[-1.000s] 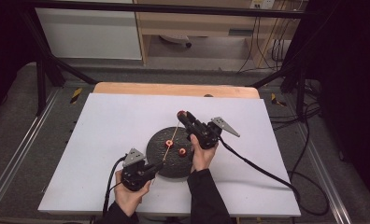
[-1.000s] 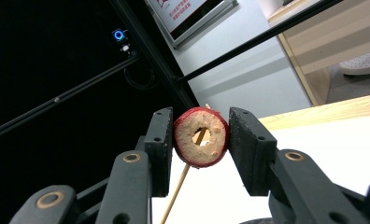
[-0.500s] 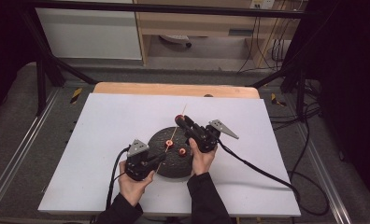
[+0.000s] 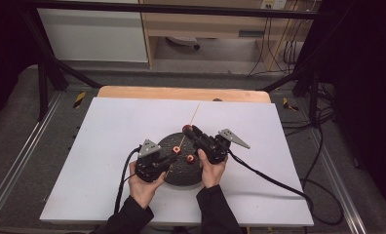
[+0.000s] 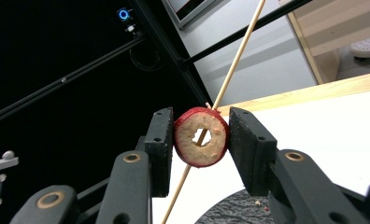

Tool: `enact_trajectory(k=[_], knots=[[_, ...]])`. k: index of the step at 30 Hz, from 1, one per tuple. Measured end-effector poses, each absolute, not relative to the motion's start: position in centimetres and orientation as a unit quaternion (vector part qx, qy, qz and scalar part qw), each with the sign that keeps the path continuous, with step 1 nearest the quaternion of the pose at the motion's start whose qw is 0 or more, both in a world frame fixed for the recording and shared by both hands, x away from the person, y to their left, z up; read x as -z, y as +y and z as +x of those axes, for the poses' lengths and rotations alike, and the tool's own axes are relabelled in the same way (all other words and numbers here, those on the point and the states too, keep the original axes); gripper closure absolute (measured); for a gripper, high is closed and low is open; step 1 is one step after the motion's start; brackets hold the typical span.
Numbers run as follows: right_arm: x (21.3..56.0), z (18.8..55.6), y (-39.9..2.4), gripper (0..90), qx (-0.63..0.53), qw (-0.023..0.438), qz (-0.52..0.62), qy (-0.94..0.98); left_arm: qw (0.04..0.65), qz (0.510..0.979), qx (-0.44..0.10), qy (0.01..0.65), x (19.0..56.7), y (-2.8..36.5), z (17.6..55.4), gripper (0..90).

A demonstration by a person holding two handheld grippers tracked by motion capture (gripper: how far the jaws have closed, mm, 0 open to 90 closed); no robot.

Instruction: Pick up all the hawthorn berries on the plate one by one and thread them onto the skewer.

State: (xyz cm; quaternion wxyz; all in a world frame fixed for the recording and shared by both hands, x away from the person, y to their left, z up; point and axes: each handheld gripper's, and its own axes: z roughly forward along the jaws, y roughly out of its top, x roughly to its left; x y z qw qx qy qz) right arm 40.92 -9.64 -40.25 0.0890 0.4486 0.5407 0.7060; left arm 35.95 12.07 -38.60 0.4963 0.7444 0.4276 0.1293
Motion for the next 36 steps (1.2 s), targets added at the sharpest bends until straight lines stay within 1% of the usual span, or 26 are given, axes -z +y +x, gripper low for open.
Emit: enact_trajectory(k=[11, 25, 26, 30, 33, 35, 36], knots=[[40.8, 39.9, -9.4, 61.9, -0.697, 0.075, 0.441, 0.56, 0.499, 0.745, -0.138, 0.421, 38.2, 11.5, 36.7, 88.5], [41.3, 39.4, -9.2, 61.0, -0.683, 0.059, 0.433, 0.585, 0.498, 0.754, -0.138, 0.406, 38.5, 11.9, 37.0, 88.5], [41.3, 39.4, -9.2, 60.1, -0.682, 0.059, 0.432, 0.587, 0.498, 0.755, -0.137, 0.404, 38.5, 12.0, 36.9, 88.5], [40.9, 39.3, -9.6, 50.3, -0.667, 0.066, 0.428, 0.606, 0.492, 0.761, -0.142, 0.398, 38.7, 12.4, 36.7, 88.5], [40.6, 39.3, -10.3, 41.4, -0.657, 0.075, 0.425, 0.619, 0.487, 0.767, -0.142, 0.393, 39.0, 13.2, 36.6, 88.5], [40.5, 39.5, -10.8, 33.2, -0.638, 0.071, 0.424, 0.638, 0.481, 0.772, -0.143, 0.391, 39.2, 13.6, 36.6, 88.5], [40.4, 39.6, -11.0, 30.5, -0.628, 0.072, 0.423, 0.649, 0.481, 0.773, -0.14, 0.39, 39.3, 13.9, 36.6, 88.5]])
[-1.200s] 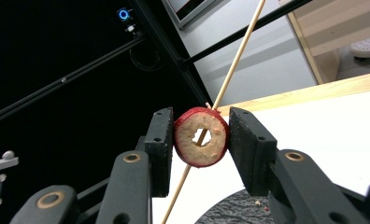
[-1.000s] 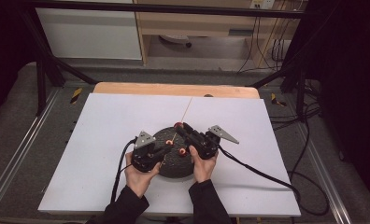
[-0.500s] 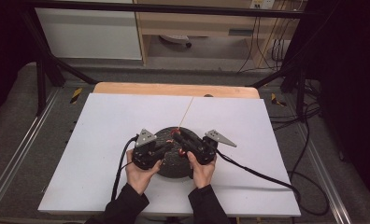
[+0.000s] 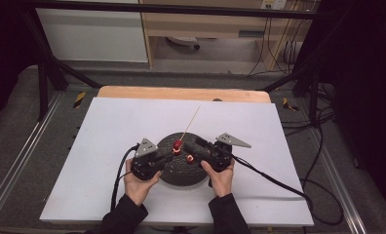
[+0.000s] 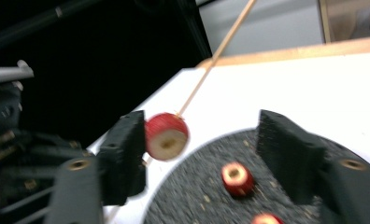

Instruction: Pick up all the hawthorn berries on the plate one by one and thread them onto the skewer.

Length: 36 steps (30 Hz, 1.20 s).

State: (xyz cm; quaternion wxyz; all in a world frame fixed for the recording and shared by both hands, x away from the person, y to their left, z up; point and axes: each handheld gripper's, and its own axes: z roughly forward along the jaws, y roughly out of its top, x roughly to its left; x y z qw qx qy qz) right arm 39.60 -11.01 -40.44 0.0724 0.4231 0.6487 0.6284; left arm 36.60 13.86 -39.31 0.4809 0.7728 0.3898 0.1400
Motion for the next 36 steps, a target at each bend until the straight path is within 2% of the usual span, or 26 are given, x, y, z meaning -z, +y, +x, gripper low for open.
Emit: enact_trajectory(k=[3, 8, 12, 31, 36], knots=[[40.4, 39.8, -11.5, 20.3, -0.601, 0.08, 0.418, 0.677, 0.476, 0.777, -0.14, 0.387, 39.6, 14.6, 36.4, 88.5], [40.6, 40.0, -12.0, 8.5, -0.559, 0.076, 0.415, 0.714, 0.463, 0.787, -0.142, 0.381, 40.1, 15.8, 35.9, 88.5], [40.8, 40.1, -12.3, 4.7, -0.523, 0.079, 0.407, 0.745, 0.456, 0.792, -0.144, 0.379, 40.4, 16.8, 35.5, 88.4], [40.3, 41.8, -12.0, 3.3, -0.384, 0.078, 0.385, 0.835, 0.432, 0.806, -0.15, 0.375, 42.3, 21.8, 33.1, 88.4], [39.7, 42.5, -11.1, 6.0, -0.348, 0.074, 0.374, 0.857, 0.433, 0.806, -0.145, 0.376, 42.5, 22.4, 32.9, 88.4]])
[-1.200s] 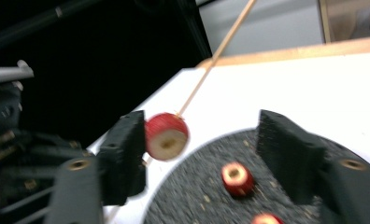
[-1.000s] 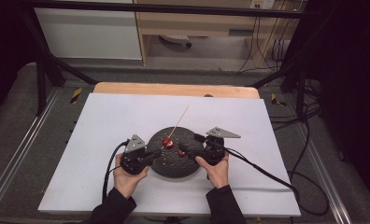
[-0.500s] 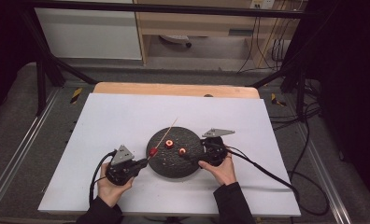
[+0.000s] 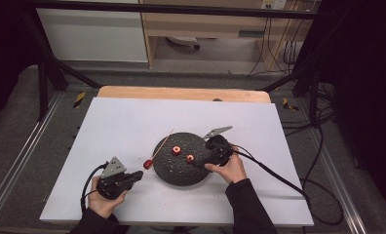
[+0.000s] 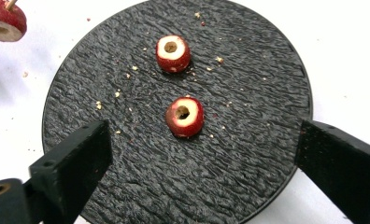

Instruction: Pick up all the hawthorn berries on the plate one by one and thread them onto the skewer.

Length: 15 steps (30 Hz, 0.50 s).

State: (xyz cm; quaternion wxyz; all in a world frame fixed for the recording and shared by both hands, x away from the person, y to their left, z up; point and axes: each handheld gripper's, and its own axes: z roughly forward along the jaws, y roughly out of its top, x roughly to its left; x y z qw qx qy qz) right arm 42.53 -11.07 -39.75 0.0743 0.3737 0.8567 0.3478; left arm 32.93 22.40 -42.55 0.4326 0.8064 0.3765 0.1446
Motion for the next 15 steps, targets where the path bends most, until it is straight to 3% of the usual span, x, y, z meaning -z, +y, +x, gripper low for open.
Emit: enact_trajectory(k=[15], knots=[[39.7, 45.4, -8.4, 19.0, -0.269, 0.053, 0.363, 0.891, 0.428, 0.813, -0.141, 0.37, 42.9, 22.8, 32.5, 88.4]])
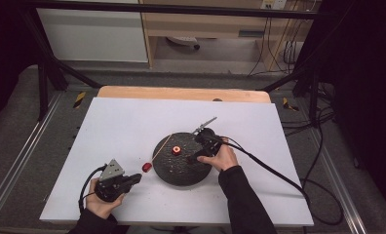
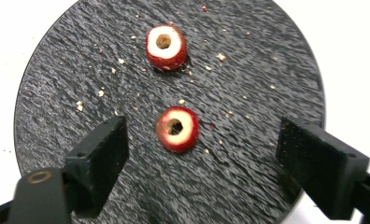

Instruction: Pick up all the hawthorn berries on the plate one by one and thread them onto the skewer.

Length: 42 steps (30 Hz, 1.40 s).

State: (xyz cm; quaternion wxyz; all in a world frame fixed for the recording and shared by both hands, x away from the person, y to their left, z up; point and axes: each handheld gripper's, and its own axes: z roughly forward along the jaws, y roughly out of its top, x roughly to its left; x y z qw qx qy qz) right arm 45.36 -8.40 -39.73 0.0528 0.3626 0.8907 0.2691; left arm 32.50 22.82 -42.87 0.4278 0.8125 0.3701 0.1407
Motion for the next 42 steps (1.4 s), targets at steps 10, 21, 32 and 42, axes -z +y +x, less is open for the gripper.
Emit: enact_trajectory(k=[10, 21, 32, 42], knots=[[40.2, 46.5, -7.0, 34.5, -0.239, 0.031, 0.356, 0.903, 0.422, 0.814, -0.14, 0.374, 43.2, 22.9, 32.6, 88.4], [40.8, 47.0, -6.7, 49.2, -0.231, 0.002, 0.362, 0.903, 0.421, 0.814, -0.138, 0.376, 43.2, 22.8, 32.7, 88.4], [41.1, 47.2, -6.2, 58.0, -0.22, -0.017, 0.361, 0.906, 0.42, 0.814, -0.136, 0.377, 43.2, 22.9, 32.7, 88.4], [41.2, 47.3, -6.2, 61.9, -0.21, -0.025, 0.37, 0.905, 0.419, 0.815, -0.137, 0.376, 43.2, 22.9, 32.7, 88.4]])
